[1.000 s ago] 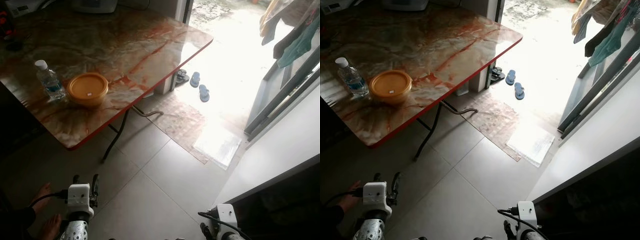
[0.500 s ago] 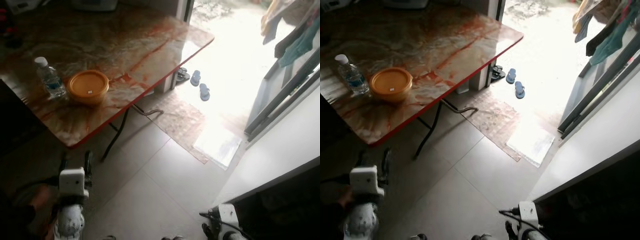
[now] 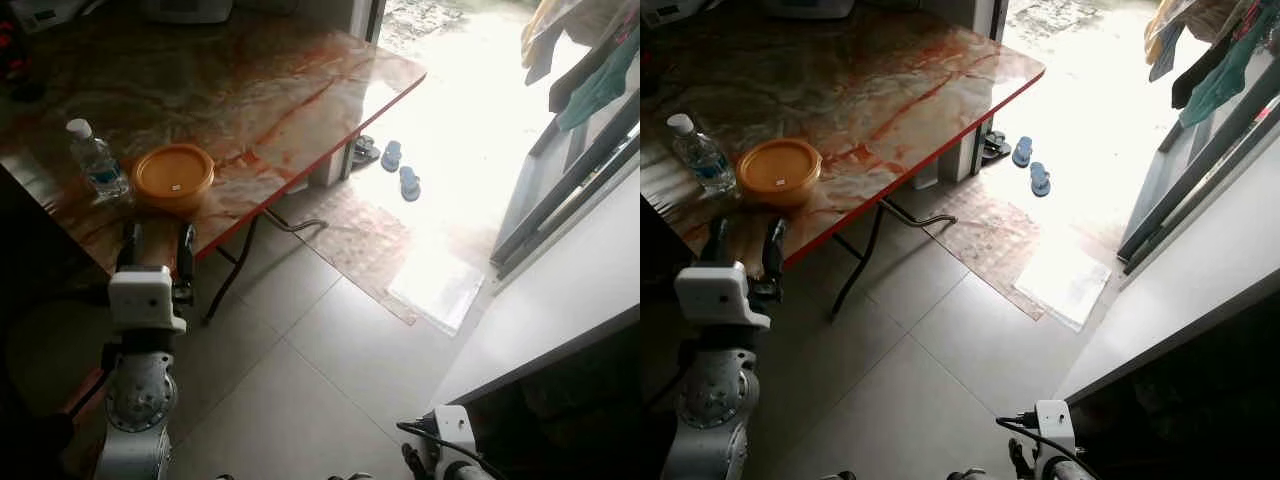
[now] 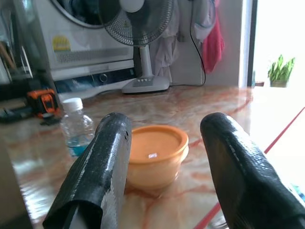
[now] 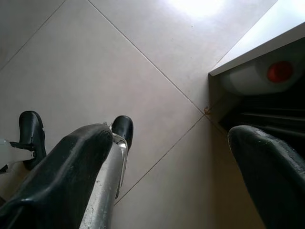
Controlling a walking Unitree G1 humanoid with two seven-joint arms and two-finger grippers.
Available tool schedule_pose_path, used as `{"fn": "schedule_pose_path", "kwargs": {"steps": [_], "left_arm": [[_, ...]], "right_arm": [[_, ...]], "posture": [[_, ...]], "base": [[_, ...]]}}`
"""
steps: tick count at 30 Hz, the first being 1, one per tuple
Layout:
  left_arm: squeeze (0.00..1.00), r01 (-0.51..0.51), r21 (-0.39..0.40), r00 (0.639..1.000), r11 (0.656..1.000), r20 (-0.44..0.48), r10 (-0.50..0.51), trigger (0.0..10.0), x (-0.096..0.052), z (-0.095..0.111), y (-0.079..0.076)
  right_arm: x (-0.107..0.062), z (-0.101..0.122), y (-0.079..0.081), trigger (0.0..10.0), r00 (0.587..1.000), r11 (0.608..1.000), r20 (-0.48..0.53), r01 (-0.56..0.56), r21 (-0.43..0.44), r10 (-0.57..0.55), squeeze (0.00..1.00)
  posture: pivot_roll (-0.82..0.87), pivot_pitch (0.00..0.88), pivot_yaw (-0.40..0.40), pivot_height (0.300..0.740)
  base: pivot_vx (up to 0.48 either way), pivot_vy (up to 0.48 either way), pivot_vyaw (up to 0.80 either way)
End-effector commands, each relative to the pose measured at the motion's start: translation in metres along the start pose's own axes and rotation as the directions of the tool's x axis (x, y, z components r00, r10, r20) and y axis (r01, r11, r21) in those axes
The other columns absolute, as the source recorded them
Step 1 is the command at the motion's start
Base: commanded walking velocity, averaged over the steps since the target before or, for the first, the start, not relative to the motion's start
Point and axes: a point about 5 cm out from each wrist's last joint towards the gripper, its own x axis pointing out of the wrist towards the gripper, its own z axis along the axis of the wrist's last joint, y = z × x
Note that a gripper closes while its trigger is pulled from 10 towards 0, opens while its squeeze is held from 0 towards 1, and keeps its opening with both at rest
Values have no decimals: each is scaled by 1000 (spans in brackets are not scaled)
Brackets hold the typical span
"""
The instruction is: Restocking fridge
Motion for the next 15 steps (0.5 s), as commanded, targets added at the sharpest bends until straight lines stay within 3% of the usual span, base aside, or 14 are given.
{"fn": "schedule_pose_path", "kwargs": {"steps": [1,3,8,13,15], "left_arm": [[0,-30,-35,999,999,-41,29,10000,1,-5,6],[0,-94,-65,995,993,-37,92,10000,8,0,14],[0,-48,-12,999,999,-21,48,10000,15,12,18],[0,-38,-22,998,999,-49,37,10000,14,10,17],[0,-27,-29,998,999,-60,25,10000,14,9,14]], "right_arm": [[-1,-7,-3,10000,1000,1000,-25,12,-1,-12,0],[-1,-6,-4,10000,1000,1000,-24,14,-5,-14,0],[-1,-5,-4,10000,1000,1000,-20,7,-16,-7,0],[-1,-7,-4,10000,1000,1000,-22,8,-7,-8,0],[-1,-8,-3,10000,1000,1000,-26,3,10,-2,0]], "posture": [[4,200,-102,740],[-2,204,-105,740],[1,219,-107,740],[4,215,-103,740],[4,212,-100,740]], "base": [[0,0,0],[0,0,0],[0,0,0],[0,0,751],[0,0,0]]}}
